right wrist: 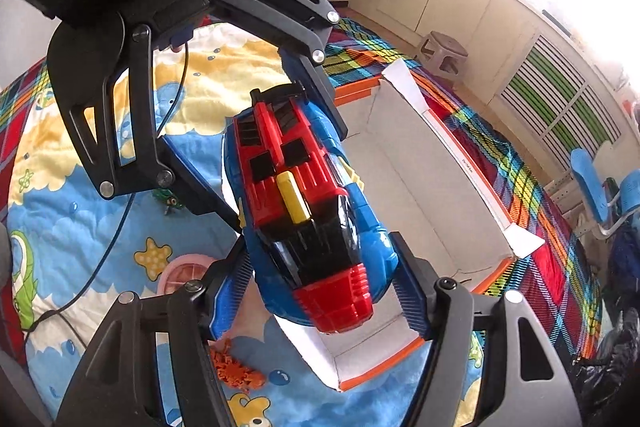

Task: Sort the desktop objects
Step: 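Carry the toy car into the orange box and open both grippers, then withdraw both grippers from the box toward the pink round container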

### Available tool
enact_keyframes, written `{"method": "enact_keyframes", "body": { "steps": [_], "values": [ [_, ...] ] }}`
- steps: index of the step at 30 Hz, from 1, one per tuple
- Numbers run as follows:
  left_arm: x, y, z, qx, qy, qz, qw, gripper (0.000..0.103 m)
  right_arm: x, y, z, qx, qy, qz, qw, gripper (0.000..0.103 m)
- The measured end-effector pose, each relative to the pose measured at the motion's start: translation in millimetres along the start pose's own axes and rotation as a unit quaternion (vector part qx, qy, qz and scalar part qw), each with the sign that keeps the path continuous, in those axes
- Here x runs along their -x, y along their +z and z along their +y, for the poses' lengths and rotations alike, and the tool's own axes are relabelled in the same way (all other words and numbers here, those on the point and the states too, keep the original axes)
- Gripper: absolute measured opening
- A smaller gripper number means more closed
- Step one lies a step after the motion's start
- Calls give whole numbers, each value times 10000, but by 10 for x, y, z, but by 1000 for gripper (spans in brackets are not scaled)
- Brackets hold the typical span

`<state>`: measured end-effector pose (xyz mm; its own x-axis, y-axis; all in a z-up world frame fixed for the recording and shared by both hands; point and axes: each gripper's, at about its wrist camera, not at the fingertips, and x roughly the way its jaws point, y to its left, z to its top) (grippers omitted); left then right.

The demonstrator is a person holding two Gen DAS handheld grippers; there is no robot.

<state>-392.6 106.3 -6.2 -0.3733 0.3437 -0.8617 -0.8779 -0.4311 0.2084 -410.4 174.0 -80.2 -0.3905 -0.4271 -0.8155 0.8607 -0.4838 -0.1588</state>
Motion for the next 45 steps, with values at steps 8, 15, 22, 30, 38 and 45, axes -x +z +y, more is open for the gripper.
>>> {"method": "enact_keyframes", "body": {
  "steps": [8,15,22,30,38,45],
  "values": [
    [-325,-137,-45,170,-87,185,9996,67,-260,-85,13,-129,-31,305,9994,67],
    [-407,-201,16,584,-63,378,9976,69,-396,-158,75,-482,-213,408,9978,68],
    [-404,-231,-20,861,-39,295,9958,80,-184,-250,10,-1088,-168,81,9939,99],
    [139,-353,-183,1528,-376,-257,9872,80,411,-333,167,-1811,-163,-501,9821,99],
    [633,-964,-874,2463,-787,-527,9646,80,1079,-988,888,-3449,519,-1174,9298,99],
    [967,-1520,-1599,3291,-1226,-618,9343,80,1204,-1745,1413,-4848,796,-967,8656,98]
  ]
}}
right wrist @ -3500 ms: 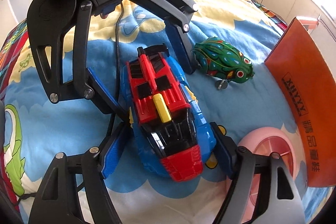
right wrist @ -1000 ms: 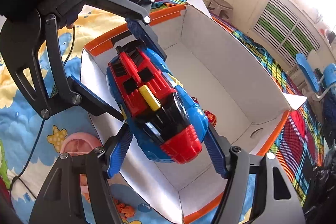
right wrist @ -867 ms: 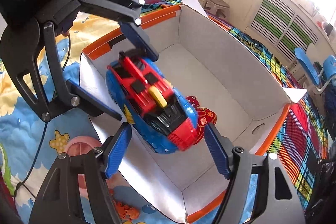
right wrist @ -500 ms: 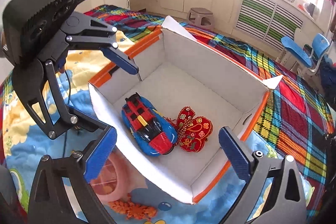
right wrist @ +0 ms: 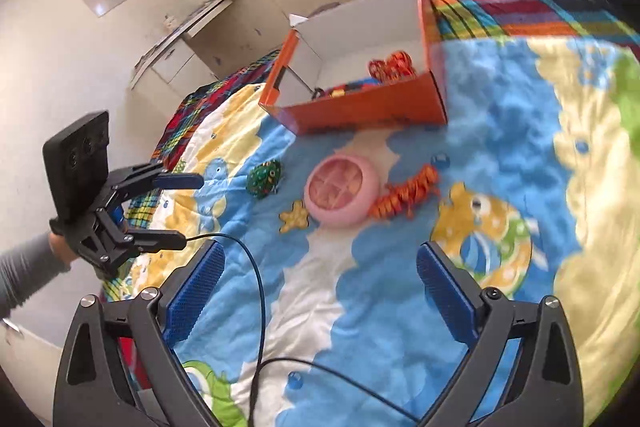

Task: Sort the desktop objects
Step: 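Withdraw both grippers from the box toward the pink round container, then close the left gripper on the pink container while the right gripper grips it too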

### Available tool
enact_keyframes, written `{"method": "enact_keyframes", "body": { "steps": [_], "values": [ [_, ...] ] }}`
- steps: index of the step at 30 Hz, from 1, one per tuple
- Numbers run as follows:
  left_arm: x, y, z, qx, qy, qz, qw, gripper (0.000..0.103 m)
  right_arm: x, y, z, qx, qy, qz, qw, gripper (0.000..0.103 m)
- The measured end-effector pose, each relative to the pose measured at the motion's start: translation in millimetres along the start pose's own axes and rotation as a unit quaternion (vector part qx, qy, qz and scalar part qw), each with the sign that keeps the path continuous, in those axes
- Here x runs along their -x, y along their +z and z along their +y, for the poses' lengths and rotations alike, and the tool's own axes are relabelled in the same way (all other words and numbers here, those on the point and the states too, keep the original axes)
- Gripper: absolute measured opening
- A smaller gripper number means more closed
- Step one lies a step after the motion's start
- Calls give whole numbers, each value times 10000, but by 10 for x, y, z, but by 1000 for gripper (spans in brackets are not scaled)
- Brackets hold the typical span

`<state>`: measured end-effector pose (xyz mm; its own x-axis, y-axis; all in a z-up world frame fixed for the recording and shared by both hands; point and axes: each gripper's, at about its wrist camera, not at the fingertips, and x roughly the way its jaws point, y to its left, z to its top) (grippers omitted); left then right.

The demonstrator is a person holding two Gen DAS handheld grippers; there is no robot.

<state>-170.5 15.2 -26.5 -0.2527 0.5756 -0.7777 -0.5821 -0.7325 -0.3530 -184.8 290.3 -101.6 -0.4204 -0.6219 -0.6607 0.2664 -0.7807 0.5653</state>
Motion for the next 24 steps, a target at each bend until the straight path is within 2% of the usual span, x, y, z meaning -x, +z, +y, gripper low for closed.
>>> {"method": "enact_keyframes", "body": {
  "steps": [1,3,5,7,9,10,11,14,15,18,20,22,24],
  "values": [
    [45,-97,-58,35,-96,-74,9999,80,81,-104,-4,-136,-10,-32,9999,98],
    [60,-170,-175,-97,-19,-249,9996,81,223,-246,0,-165,-52,-201,9996,98],
    [-19,-111,-177,7,5,-554,9985,81,208,-237,26,129,-199,-163,9996,98],
    [-170,-24,-50,441,-84,-855,9953,81,67,-135,-9,163,-371,-187,9990,98],
    [-331,25,137,886,-122,-1236,9883,81,-97,-38,-95,-98,-143,-398,9991,98],
    [-425,44,241,1147,-172,-1292,9848,81,-165,-2,-161,-361,-15,-571,9977,98],
    [-512,63,352,1438,-377,-1327,9800,81,-231,15,-242,-700,259,-770,9942,98],
    [-661,70,639,2286,-840,-1660,9556,81,-486,28,-408,-1649,881,-988,9774,98],
    [-699,72,711,2513,-884,-1731,9482,81,-571,25,-433,-1847,1080,-1031,9714,98],
    [-856,56,921,3133,-1085,-1758,9269,81,-779,27,-460,-2194,1281,-1086,9611,98],
    [-944,-28,1061,3661,-1322,-1977,8997,81,-892,15,-524,-2486,1496,-1108,9506,98],
    [-1062,-98,1162,4020,-1544,-2063,8786,81,-974,-20,-618,-2832,1721,-1252,9352,98],
    [-1153,-127,1208,4141,-1470,-2114,8730,81,-1058,-8,-674,-2893,1727,-1199,9338,98]
  ]
}}
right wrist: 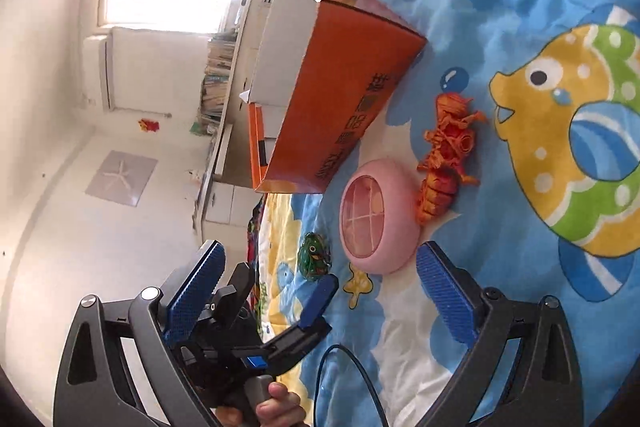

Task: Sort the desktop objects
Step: 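Close the left gripper on the pink container while the right gripper grips it too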

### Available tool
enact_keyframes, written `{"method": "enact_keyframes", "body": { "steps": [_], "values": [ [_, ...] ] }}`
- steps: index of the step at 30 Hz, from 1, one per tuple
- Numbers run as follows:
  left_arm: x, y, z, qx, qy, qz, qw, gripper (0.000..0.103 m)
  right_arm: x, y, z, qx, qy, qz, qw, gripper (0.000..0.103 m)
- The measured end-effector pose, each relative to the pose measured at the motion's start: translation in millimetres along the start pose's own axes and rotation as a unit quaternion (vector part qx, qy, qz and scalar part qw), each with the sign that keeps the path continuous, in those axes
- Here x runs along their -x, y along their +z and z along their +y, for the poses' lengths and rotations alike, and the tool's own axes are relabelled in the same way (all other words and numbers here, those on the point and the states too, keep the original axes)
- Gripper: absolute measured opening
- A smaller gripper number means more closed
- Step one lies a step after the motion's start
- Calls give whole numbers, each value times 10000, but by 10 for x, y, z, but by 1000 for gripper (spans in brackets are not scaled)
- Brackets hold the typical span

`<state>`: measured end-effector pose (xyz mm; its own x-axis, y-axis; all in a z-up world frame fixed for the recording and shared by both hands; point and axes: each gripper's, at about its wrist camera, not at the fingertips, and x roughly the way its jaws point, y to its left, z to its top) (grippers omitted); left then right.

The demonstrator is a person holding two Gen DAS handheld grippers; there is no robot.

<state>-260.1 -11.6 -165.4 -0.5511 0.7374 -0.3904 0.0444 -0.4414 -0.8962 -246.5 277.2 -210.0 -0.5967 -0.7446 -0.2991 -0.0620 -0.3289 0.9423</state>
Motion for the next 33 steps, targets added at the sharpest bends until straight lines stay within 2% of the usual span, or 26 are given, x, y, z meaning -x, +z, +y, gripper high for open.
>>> {"method": "enact_keyframes", "body": {
  "steps": [2,4,11,14,15,16,17,18,20,22,23,26,30,33],
  "values": [
    [-26,-6,11,-62,-45,-169,9998,81,-78,28,-8,138,-126,116,9998,97],
    [-44,-7,12,-26,-109,-341,9994,81,-116,45,15,264,-39,105,9996,97],
    [-176,40,76,485,-88,-858,9951,81,-204,72,43,495,-22,17,9988,97],
    [-241,29,49,390,181,-847,9955,79,-245,128,44,418,47,-41,9991,97],
    [-295,26,18,270,377,-746,9961,75,-254,130,47,415,14,-58,9991,97],
    [-334,16,0,150,625,-662,9957,66,-272,125,56,463,-56,-51,9989,96],
    [-355,5,3,102,801,-661,9945,58,-294,116,69,556,-203,-27,9982,88],
    [-352,-9,33,150,841,-710,9938,55,-310,101,67,626,-413,-15,9972,81],
    [-337,18,138,400,683,-755,9940,44,-300,91,2,609,-771,-38,9952,49],
    [-341,58,231,654,615,-675,9937,35,-274,119,-105,433,-590,-53,9973,41],
    [-349,74,264,773,553,-657,9933,34,-261,144,-148,301,-490,-38,9983,38],
    [-386,86,276,862,429,-629,9934,34,-244,164,-217,28,-336,-86,9994,34],
    [-405,67,229,781,349,-564,9947,39,-258,113,-114,380,-526,-63,9979,35],
    [-423,40,181,573,621,-561,9948,39,-256,111,-129,323,-473,-49,9983,35]
  ]
}}
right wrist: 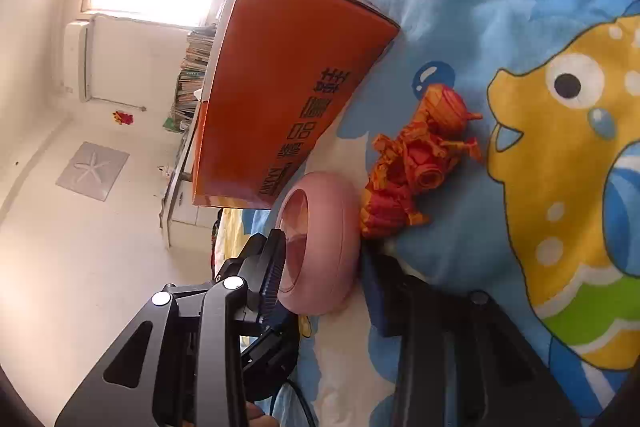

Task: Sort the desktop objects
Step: 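Close the left gripper on the pink container while the right gripper grips it too, then lift the pink container with both grippers toward the orange box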

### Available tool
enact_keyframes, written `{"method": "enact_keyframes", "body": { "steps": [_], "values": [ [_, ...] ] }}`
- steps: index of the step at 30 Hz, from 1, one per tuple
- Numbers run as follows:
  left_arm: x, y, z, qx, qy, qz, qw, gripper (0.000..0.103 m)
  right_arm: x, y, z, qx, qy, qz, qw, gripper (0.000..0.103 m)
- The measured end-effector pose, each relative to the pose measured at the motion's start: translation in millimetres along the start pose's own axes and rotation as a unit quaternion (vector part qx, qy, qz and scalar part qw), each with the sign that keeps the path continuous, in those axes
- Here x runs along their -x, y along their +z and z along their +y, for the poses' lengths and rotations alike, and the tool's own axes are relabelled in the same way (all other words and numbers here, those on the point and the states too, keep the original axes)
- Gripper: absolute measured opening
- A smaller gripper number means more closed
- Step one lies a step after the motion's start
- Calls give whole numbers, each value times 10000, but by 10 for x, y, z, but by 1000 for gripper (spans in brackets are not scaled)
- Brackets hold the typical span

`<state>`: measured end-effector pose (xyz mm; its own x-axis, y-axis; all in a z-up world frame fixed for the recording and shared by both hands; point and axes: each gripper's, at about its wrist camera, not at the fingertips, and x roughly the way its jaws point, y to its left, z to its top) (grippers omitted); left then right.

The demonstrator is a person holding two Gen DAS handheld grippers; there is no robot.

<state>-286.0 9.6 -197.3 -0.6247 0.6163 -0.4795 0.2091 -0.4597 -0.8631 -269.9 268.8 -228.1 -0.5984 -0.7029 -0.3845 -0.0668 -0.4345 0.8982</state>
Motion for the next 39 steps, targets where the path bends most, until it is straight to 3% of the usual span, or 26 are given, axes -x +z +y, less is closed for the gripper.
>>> {"method": "enact_keyframes", "body": {
  "steps": [19,39],
  "values": [
    [-41,-137,-72,-448,225,-383,9980,39,-45,12,70,-36,-69,-59,10000,34],
    [57,-62,-211,-797,257,-386,9957,39,-28,5,154,25,99,-145,9998,34]
  ]
}}
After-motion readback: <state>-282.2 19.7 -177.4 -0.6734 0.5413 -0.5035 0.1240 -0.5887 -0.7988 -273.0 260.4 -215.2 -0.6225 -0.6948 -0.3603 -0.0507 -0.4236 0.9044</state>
